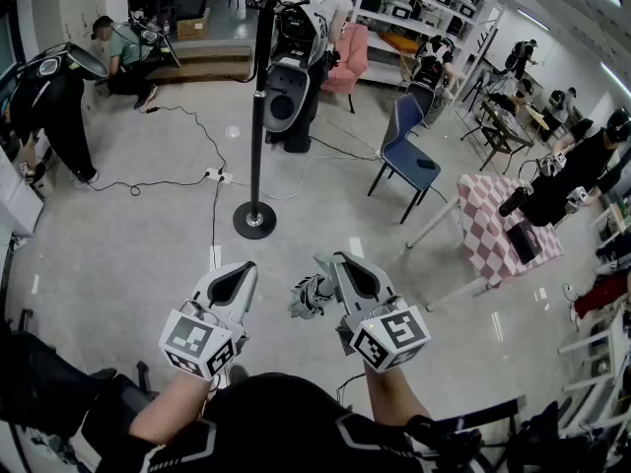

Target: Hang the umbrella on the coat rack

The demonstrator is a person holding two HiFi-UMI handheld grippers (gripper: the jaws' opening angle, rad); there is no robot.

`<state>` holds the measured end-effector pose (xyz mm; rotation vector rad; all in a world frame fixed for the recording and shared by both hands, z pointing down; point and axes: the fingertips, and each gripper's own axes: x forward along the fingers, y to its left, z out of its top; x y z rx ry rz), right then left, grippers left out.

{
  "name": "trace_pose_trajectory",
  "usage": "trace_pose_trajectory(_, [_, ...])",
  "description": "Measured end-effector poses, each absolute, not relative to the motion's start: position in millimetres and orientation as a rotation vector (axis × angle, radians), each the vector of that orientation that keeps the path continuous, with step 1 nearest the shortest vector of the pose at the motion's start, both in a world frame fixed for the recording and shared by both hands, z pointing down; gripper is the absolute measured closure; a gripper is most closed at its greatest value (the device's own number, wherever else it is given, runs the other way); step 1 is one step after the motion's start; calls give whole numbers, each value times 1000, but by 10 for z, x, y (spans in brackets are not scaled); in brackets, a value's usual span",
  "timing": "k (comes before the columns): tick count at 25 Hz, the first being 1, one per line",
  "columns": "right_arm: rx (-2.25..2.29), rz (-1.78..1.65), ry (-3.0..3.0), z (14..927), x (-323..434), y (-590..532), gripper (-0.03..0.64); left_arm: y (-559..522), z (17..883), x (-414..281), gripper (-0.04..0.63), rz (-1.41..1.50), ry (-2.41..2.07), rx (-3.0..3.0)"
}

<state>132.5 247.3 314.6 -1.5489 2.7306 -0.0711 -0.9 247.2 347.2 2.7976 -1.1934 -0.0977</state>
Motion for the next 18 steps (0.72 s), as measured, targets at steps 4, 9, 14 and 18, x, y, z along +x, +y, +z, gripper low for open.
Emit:
trace_pose_trajectory(4, [-1564, -75, 2716, 3153, 1318, 2479, 611, 2478, 3475, -25, 584, -98, -1188, 2796])
trace_pose_trajectory(9, [-1573, -73, 2716, 3161, 1333, 2457, 611, 2450, 3496, -14, 584, -104, -1180, 2796])
trace_pose_trajectory(14, [-1568, -59, 2712, 3120, 1295, 2439, 611, 2426, 3480, -46, 584, -112, -1177, 2781])
trace_pose_trajectory(18, [-1551, -71, 2706, 3135, 1241, 2399, 611, 2391, 3486, -92, 584, -118, -1173, 2786])
